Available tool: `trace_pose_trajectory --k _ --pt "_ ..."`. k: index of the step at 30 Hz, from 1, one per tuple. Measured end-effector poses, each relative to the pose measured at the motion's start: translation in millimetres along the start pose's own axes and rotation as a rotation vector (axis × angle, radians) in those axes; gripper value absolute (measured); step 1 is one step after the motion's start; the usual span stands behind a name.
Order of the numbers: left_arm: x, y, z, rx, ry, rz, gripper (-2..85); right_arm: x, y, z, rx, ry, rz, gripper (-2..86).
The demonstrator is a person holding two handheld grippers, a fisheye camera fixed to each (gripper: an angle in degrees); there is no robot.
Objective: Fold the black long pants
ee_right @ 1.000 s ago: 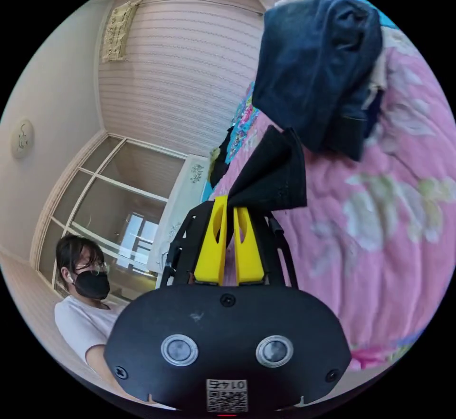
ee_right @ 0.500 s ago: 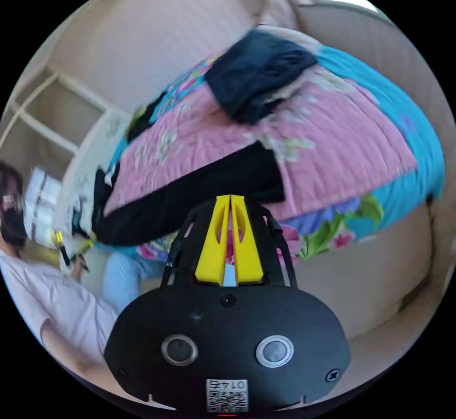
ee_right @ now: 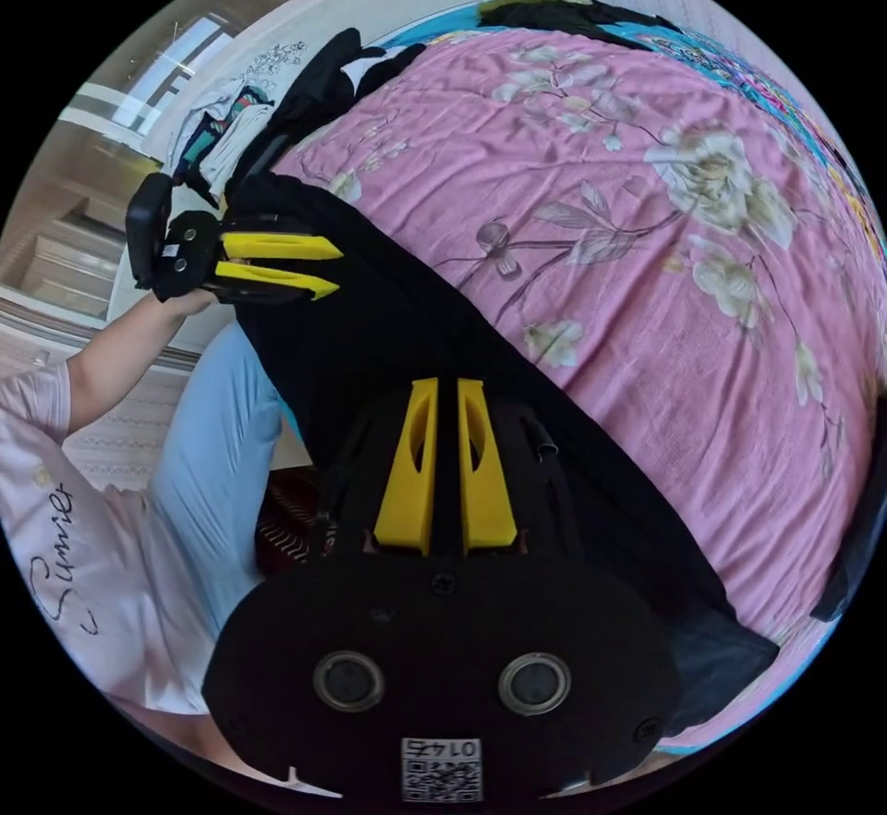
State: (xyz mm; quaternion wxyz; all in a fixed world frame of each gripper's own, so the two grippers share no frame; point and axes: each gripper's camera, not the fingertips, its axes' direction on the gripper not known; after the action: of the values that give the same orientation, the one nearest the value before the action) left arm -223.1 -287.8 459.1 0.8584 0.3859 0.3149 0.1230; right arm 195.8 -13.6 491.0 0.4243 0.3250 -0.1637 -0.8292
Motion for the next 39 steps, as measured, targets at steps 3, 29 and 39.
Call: trace_pose_trajectory --k 3,29,39 --pt "2.1 -9.0 2.0 -0.001 0.051 0.000 0.1 -15.7 -11.4 5.2 0.004 -0.018 -0.019 1.4" --pt "35.5 14.4 48.5 0.187 -0.167 -0.495 1.1 -226.2 -113.4 200.9 0.016 0.979 0.330 -1.0" --pt "10.1 85.8 28.7 0.455 -0.161 -0.687 0.7 -264.3 -133.0 245.9 -0.005 1.129 0.353 -1.0"
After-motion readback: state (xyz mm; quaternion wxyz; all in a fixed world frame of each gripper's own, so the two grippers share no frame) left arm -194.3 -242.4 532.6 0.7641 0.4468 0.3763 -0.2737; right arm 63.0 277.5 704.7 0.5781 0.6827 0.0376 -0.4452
